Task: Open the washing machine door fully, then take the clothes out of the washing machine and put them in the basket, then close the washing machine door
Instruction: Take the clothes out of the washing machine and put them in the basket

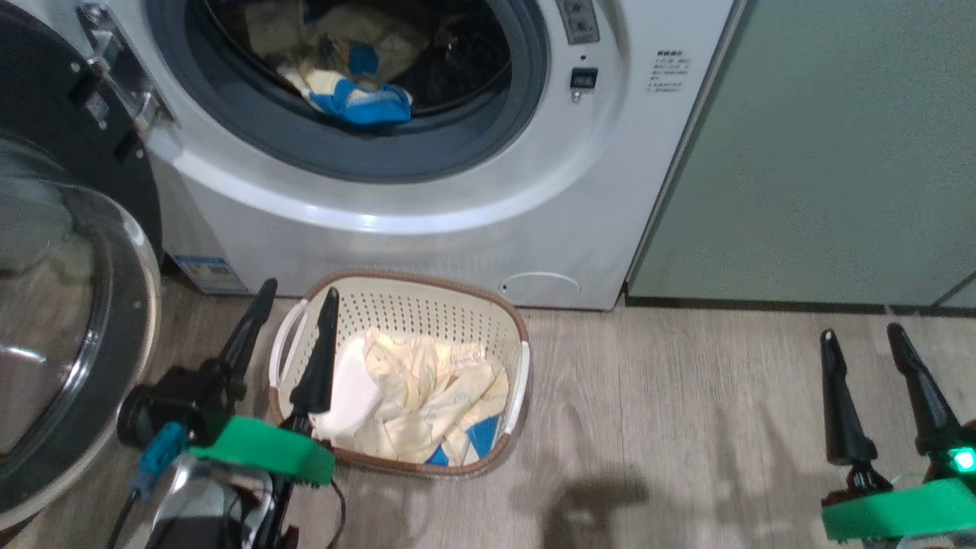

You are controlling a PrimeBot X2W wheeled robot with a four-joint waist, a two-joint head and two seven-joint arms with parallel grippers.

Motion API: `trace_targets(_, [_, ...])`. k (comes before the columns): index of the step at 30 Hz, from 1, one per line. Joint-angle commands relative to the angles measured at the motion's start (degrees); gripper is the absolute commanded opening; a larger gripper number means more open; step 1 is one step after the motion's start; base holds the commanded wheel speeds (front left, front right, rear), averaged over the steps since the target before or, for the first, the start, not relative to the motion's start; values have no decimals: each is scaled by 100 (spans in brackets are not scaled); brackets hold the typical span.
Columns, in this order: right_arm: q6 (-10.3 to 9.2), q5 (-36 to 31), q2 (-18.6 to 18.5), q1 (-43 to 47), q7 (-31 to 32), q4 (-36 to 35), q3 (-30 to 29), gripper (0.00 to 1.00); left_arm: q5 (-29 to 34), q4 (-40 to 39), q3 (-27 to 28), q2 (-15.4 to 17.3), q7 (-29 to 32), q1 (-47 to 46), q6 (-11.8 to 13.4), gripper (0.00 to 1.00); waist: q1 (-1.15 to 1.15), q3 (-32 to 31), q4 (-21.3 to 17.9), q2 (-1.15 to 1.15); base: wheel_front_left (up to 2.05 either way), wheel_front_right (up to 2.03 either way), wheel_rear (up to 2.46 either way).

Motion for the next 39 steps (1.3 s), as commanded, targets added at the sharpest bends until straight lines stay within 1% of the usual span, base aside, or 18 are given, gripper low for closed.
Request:
trace_targets(1, [25, -25, -116, -32, -54, -174, 143, 100, 58, -298, 212, 47, 37, -25, 47, 100, 1, -159, -18, 0, 0, 0, 0])
trace_targets(9, [25, 4, -159, 203, -54, -190, 163, 100, 35, -777, 230, 24, 250, 553, 194, 100, 1, -479, -75, 0, 0, 0, 0])
trace_targets(18, [25, -3, -148, 353, -54, -177, 63, 100, -7, -1040, 230, 1, 360, 859, 311, 100, 1, -630, -117, 0, 0, 0, 0])
trace_targets(39, [25, 2, -181, 282, -54, -184, 78, 100, -64, -1036, 126, 40, 380, 824, 379, 100, 1, -543, -69, 0, 0, 0, 0])
